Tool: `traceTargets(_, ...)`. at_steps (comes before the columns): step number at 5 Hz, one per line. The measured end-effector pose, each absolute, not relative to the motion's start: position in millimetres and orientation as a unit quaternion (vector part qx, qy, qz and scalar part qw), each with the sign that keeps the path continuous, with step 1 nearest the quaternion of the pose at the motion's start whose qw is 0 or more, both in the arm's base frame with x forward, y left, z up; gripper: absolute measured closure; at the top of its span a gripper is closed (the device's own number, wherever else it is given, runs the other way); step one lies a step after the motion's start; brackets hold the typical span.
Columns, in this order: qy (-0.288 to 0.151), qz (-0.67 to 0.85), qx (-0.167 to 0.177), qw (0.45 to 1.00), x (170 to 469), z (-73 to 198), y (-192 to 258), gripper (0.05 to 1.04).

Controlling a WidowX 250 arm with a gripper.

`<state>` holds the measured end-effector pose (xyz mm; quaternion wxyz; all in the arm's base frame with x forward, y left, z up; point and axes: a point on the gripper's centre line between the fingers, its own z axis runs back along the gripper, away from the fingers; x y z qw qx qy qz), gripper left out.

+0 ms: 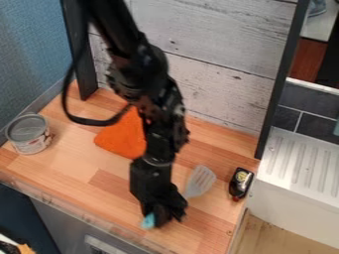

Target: Put the light blue spatula horizontally on the lower left side of the table near the can

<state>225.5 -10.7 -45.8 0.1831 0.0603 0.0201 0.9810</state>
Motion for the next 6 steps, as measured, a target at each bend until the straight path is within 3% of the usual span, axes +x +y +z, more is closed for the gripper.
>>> traceTargets(1,0.009,0.977,0.005,0.215,233,-15,10,0.759)
traceTargets(2,-0.02,0.964,-0.012,0.265,237,1,29,0.759)
traceTargets(3,-0.047,0.942,0.0,0.332,239,8,63,0.759)
traceTargets(4,-0.061,0.891,0.034,0.449,240,7,99,0.759)
traceTargets(6,-0.092,0.785,0.084,0.607,229,-30,148,0.759)
